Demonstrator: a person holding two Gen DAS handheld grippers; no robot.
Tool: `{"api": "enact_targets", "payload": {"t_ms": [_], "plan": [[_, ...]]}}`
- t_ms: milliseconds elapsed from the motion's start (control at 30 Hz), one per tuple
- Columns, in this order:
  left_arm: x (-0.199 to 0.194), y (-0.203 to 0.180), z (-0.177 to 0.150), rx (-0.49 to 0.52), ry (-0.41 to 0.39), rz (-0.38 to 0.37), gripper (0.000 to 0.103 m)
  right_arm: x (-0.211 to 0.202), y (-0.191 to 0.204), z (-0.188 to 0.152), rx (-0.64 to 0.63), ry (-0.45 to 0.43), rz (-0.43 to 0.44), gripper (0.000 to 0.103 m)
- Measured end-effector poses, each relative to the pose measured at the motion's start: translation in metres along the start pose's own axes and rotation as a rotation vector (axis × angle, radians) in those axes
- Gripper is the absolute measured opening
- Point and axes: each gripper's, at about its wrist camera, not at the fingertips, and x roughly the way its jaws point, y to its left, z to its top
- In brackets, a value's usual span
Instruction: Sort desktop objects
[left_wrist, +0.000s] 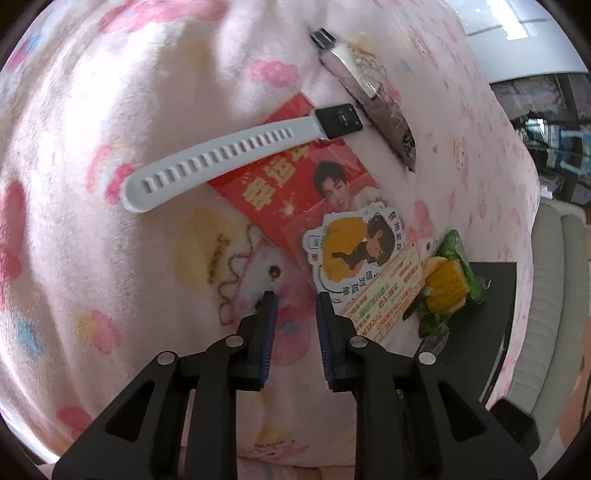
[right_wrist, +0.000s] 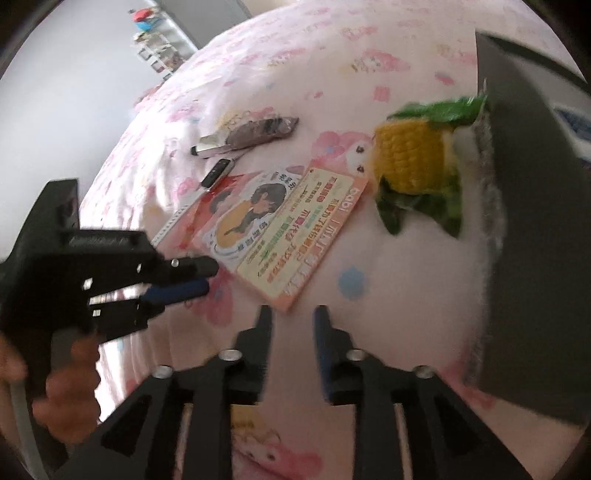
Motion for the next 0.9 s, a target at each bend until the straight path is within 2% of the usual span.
{"api": "enact_targets", "payload": {"t_ms": [167,267,333,467,600,733,900], "plan": [[0.013,-0.006,0.004,0.01,0.016,-0.016,0.023,0.016,-0.003,0.007,0.033,-0.015,0.051,0.026],[0.016,-0.004,0.005,-0.003,0.034,-0.049,0.023,0.018,0.003,0.009,-0.003,-0.029,0.045,0.006],[0.015,-0.004,0.004,-0.006,0.041,-0.078,0.023,0.011,0.004,0.008,-0.008,-0.049,0.054,0.004],[0.009,-0.009,0.002,0.005,0.033,-0.112,0.023,-0.008,0.006,0.0,-0.032,-0.087,0.047,0.003],[0.002,-0.008,0.002,-0.002,0.013,-0.123,0.023,-0.026,0.003,-0.013,-0.034,-0.088,0.062,0.002],[0.005,-0.011,-0.001,0.024,0.032,-0.107,0.023,-0.04,-0.008,-0.041,-0.05,-0.03,0.067,0.002],[0.021,-0.035,-0.015,0.139,0.099,-0.083,0.023,-0.051,-0.028,-0.066,-0.055,0.026,0.017,0.002]]}}
